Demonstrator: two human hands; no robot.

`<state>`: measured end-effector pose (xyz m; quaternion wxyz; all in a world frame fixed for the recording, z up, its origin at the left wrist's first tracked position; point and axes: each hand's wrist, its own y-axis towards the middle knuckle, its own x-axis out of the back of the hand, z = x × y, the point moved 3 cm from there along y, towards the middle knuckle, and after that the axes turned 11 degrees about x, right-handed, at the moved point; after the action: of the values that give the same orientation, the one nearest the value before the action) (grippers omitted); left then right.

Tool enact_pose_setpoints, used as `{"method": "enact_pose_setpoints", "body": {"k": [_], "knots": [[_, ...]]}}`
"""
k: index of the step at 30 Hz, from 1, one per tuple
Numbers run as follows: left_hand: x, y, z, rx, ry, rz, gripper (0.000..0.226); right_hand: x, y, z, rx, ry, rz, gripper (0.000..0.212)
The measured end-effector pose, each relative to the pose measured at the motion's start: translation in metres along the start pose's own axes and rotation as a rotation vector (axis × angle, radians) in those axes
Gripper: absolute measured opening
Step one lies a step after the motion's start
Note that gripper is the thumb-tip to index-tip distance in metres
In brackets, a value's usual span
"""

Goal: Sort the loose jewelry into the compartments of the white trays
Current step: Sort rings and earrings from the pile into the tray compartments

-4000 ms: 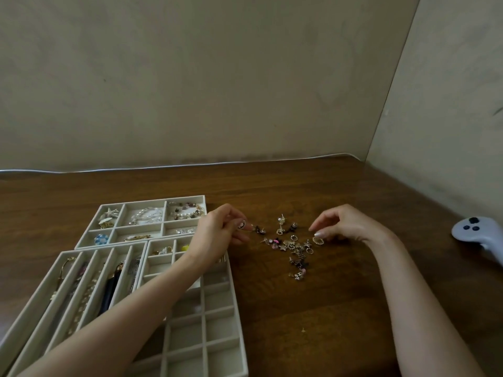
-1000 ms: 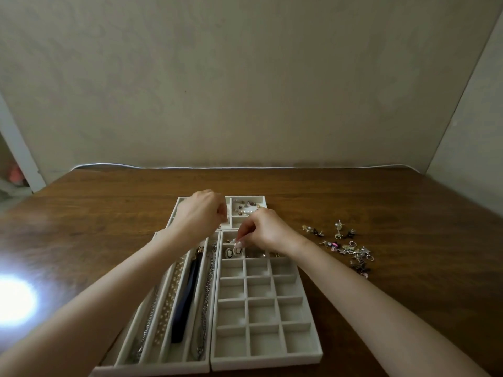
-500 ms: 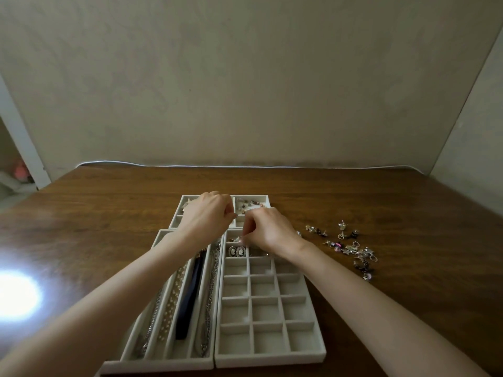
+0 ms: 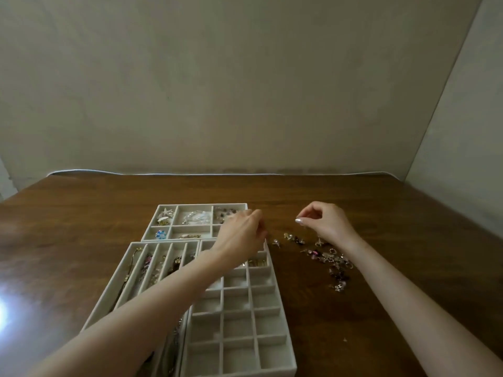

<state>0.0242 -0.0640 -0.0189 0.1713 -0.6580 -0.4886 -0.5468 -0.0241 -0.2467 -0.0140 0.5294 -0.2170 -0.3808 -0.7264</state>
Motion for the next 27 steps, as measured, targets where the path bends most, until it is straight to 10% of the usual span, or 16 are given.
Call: {"method": "enact_pose_setpoints", "body": {"k": [16, 27], "knots": [[-0.049, 0.03, -0.026, -0.001, 0.038, -0.057, 0.019, -0.01, -0.003, -0.035, 0.05, -0.24, 0.115, 0.006], [-0.047, 0.025, -0.04, -0.085, -0.557, 0.135, 0.033, 0.002, -0.008, -0.032, -0.054, 0.33, 0.033, 0.005]]}}
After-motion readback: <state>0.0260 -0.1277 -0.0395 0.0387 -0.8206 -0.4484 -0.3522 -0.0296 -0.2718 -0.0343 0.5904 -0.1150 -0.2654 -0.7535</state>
